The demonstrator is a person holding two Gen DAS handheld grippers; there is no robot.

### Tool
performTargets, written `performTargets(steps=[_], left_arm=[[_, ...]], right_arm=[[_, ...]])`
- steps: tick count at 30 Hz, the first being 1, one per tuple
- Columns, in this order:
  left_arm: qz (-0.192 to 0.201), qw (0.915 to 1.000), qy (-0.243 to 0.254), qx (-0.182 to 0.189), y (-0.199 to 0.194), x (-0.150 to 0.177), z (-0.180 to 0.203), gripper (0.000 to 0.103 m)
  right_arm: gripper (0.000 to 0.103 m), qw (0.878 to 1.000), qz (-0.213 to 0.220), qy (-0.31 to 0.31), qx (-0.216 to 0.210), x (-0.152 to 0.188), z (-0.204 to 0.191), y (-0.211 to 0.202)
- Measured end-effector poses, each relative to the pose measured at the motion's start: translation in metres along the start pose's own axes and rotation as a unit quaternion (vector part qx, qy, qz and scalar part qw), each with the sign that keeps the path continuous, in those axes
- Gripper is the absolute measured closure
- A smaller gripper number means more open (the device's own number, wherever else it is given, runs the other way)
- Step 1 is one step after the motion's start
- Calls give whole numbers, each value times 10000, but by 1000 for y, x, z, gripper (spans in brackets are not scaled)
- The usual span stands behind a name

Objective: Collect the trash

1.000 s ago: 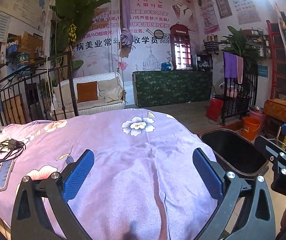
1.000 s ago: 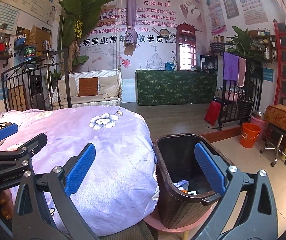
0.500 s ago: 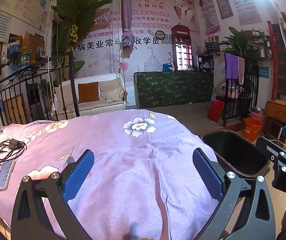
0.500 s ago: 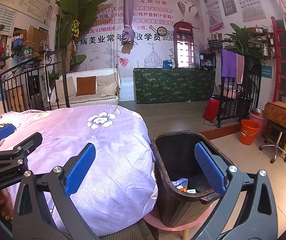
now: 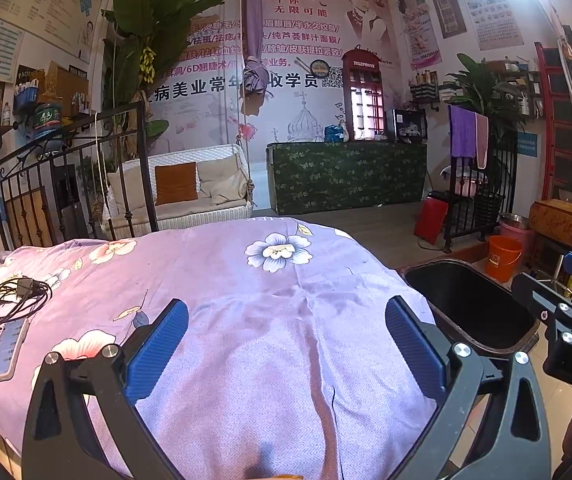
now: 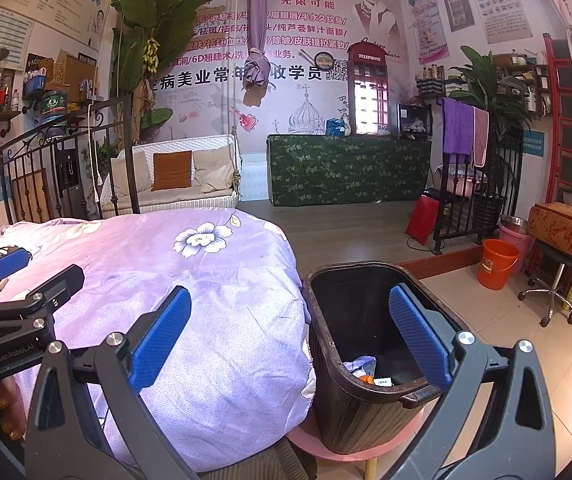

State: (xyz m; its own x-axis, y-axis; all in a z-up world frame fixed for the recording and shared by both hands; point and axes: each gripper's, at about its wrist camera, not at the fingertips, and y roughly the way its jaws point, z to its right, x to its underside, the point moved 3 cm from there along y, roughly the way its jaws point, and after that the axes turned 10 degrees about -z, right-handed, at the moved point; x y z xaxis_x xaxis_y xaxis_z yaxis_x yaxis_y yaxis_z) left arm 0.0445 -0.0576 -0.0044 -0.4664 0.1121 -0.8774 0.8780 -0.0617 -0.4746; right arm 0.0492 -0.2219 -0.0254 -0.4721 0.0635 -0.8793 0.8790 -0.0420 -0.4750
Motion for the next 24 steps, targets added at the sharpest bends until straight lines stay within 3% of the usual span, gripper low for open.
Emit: performTargets(steps=[24], left_arm=[[-13,10000,-21,45,-1,0,2,5]], right_arm=[[5,10000,-3,-4,3,-1,2,-1]])
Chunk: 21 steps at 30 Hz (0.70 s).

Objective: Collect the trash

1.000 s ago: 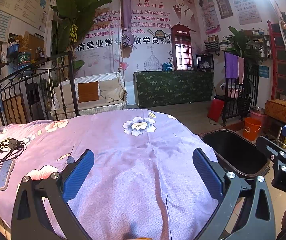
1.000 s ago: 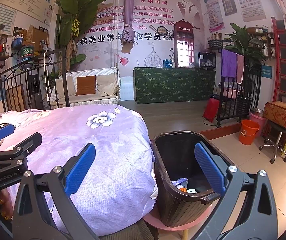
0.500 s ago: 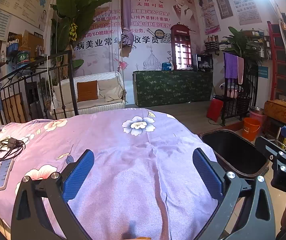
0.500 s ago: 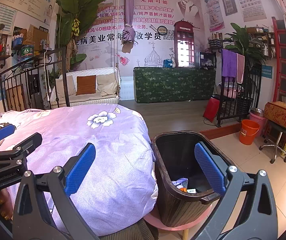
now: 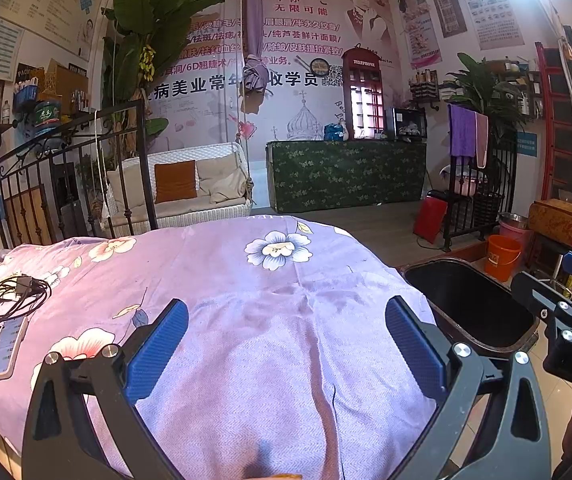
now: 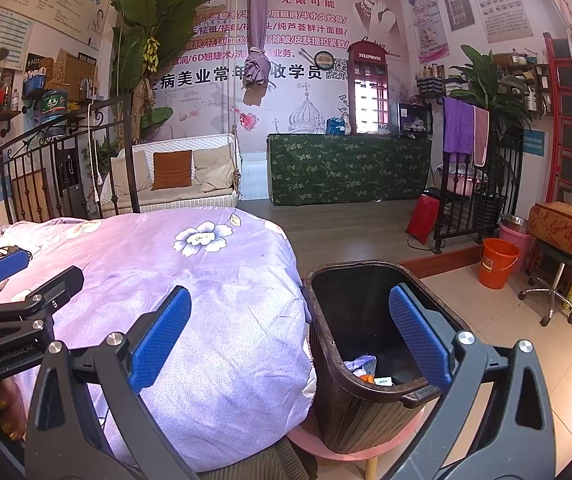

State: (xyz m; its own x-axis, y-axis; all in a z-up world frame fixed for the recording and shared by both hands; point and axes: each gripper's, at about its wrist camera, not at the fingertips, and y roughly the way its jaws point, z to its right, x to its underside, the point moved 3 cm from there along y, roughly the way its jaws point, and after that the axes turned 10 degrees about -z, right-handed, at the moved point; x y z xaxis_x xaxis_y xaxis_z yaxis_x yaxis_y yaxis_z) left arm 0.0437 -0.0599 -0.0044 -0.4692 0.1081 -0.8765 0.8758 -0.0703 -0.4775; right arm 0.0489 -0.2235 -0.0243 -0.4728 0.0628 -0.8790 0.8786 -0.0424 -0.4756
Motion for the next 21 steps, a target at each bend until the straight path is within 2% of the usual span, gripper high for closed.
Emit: performTargets(steps=[21], left_arm=[[-2,10000,17,6,-1,0,2,5]], right_arm=[[5,10000,-19,11,-16,4,3,2]])
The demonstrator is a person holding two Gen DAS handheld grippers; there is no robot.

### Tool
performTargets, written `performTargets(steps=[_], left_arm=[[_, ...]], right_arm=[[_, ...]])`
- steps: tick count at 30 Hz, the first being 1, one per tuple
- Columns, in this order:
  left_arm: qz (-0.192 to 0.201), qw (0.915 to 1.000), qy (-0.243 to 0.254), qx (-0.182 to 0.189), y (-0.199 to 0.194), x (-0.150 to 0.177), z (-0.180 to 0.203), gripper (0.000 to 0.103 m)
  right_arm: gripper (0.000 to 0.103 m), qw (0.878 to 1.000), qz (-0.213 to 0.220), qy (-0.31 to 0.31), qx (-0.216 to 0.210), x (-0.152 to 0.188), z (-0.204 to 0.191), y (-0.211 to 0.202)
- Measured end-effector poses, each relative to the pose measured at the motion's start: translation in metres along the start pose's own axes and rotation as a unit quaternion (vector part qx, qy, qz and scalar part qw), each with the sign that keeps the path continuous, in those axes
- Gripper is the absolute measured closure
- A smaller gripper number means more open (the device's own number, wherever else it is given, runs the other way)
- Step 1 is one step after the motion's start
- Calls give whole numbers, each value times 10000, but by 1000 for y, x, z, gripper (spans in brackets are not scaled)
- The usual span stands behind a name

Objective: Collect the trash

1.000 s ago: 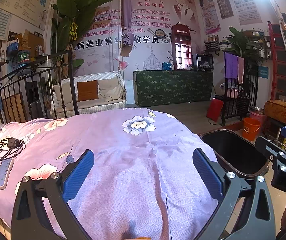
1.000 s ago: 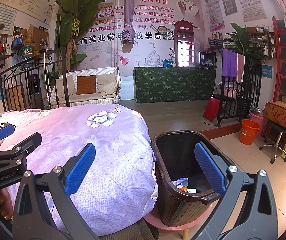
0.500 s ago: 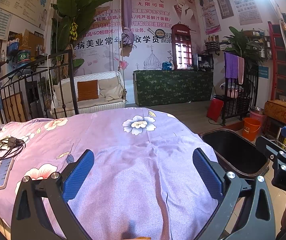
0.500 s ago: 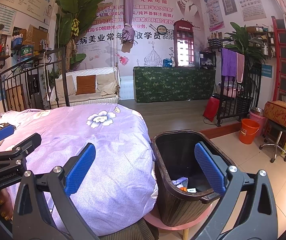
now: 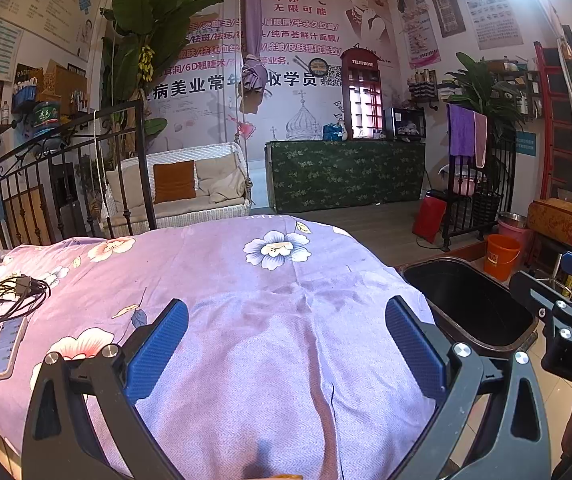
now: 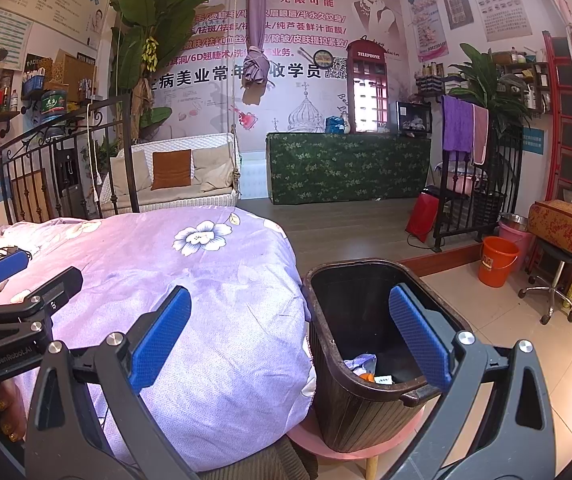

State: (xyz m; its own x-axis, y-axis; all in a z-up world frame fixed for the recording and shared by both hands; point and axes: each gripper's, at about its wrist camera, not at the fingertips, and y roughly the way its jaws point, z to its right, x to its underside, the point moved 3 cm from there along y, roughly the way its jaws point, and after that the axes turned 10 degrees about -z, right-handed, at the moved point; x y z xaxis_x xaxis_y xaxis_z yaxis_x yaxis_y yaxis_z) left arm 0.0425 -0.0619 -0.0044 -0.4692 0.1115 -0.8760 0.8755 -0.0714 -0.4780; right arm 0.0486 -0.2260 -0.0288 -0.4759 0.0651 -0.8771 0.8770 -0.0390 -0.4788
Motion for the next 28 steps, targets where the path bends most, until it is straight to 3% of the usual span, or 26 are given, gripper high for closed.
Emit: performTargets(steps=[28], left_arm=[[16,10000,32,18,1,3,1,5]], right_arm=[[5,10000,-23,0,1,2,1,1]])
